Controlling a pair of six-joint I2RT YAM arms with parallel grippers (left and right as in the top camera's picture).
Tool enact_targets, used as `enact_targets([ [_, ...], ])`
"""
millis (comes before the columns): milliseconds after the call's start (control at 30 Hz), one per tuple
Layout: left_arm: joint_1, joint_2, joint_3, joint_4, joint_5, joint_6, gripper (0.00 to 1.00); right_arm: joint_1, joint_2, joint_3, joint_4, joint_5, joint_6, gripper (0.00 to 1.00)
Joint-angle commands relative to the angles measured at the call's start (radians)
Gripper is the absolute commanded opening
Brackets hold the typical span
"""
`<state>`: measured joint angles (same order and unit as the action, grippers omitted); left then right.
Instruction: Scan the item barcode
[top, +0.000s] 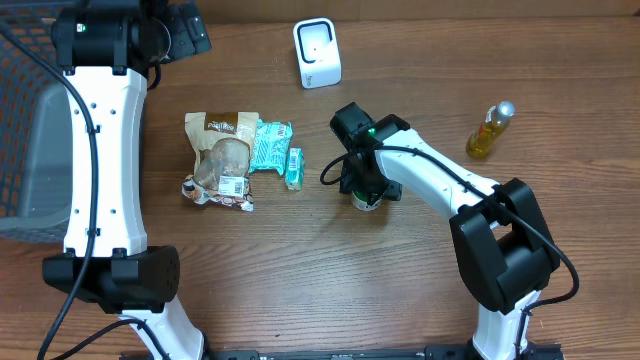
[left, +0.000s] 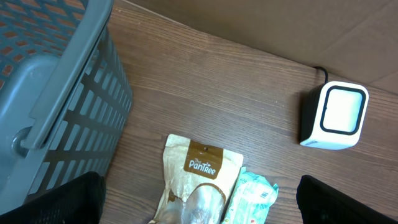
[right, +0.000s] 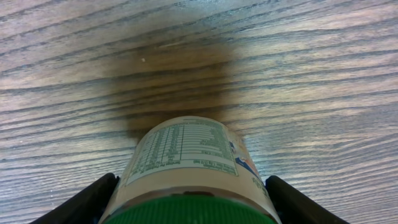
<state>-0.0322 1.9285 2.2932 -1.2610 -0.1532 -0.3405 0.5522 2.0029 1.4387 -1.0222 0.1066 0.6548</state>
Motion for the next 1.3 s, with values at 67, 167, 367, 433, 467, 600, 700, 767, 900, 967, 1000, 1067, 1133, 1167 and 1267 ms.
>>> enact_targets([
  [67, -0.001, -0.006, 0.019, 0.001, -0.003, -0.004, 1.0, -0.006, 0.006, -0.007, 0.014, -0.003, 0.004, 0.7],
  [167, -0.001, -0.006, 0.019, 0.001, -0.003, -0.004, 0.99, -0.006, 0.006, -0.007, 0.021, -0.004, 0.004, 0.7],
  [367, -0.001, -0.006, 0.019, 0.001, -0.003, -0.004, 0.99, -0.006, 0.006, -0.007, -0.009, -0.005, 0.004, 0.71],
  [433, -0.001, -0.006, 0.019, 0.001, -0.003, -0.003, 0.99, -0.006, 0.006, -0.007, -0.009, -0.006, 0.004, 0.71],
  [467, -0.001, -0.006, 0.019, 0.001, -0.003, -0.003, 0.99, -0.006, 0.006, -0.007, -0.008, -0.008, 0.004, 0.71],
  [600, -0.001, -0.006, 0.019, 0.001, -0.003, -0.004, 1.0, -0.006, 0.006, -0.007, 0.0, -0.011, 0.004, 0.71],
  [700, -0.001, -0.006, 0.019, 0.001, -0.003, -0.004, 1.0, -0.006, 0.006, -0.007, 0.006, -0.011, 0.004, 0.71],
  [767, -0.001, -0.006, 0.019, 0.001, -0.003, -0.004, 0.99, -0.006, 0.006, -0.007, 0.006, -0.011, 0.004, 0.69],
  [900, -0.001, -0.006, 0.019, 0.001, -0.003, -0.004, 0.99, -0.006, 0.006, -0.007, 0.007, -0.011, 0.004, 0.68],
  [967, -0.001, -0.006, 0.019, 0.001, -0.003, -0.004, 1.0, -0.006, 0.006, -0.007, 0.011, -0.011, 0.003, 0.68],
  [1000, -0.001, -0.006, 0.019, 0.001, -0.003, -0.003, 1.0, -0.006, 0.006, -0.007, 0.015, -0.011, 0.003, 0.69],
  [1067, -0.001, -0.006, 0.019, 0.001, -0.003, -0.003, 1.0, -0.006, 0.006, -0.007, 0.018, -0.011, 0.004, 0.72],
  [1133, -0.001, -0.006, 0.019, 0.001, -0.003, -0.003, 1.0, -0.006, 0.006, -0.007, 0.012, -0.011, 0.004, 0.72],
  [1167, -0.001, -0.006, 0.019, 0.001, -0.003, -0.003, 1.0, -0.006, 0.006, -0.007, 0.008, -0.011, 0.004, 0.72],
  [1267, -0.001, -0.006, 0.019, 0.001, -0.003, -0.004, 1.0, -0.006, 0.006, -0.007, 0.003, -0.011, 0.004, 0.72],
])
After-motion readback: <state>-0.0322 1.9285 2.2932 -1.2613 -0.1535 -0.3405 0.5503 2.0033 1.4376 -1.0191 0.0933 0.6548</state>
